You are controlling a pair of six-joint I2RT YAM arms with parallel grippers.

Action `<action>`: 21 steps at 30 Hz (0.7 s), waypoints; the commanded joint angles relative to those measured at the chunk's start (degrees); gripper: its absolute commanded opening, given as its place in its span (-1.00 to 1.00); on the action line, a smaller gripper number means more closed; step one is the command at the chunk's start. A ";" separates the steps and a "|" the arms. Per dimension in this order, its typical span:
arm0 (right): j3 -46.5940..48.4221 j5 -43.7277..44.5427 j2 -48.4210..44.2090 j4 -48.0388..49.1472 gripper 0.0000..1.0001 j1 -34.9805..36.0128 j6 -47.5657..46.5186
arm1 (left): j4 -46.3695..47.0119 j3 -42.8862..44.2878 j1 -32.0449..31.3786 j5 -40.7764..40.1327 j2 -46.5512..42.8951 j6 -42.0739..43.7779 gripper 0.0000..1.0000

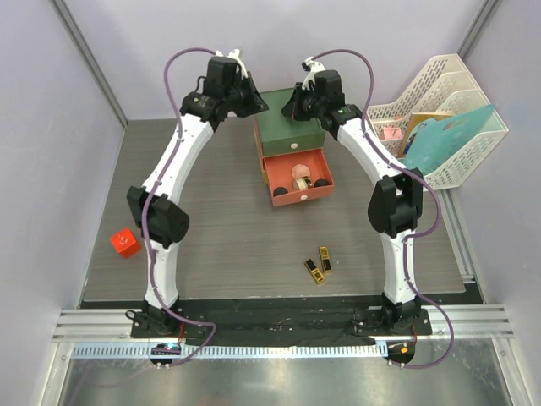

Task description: Organize the makeup

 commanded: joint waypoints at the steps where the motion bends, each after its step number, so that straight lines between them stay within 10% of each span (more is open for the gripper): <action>1: -1.17 1.38 3.40 -15.66 -0.97 0.67 -1.15 | 2.23 2.96 0.04 1.72 6.30 -3.31 -1.00; 21: -6.08 7.00 -10.20 -13.48 -0.98 1.02 -3.87 | -1.28 3.58 0.30 0.31 11.93 -4.46 -1.00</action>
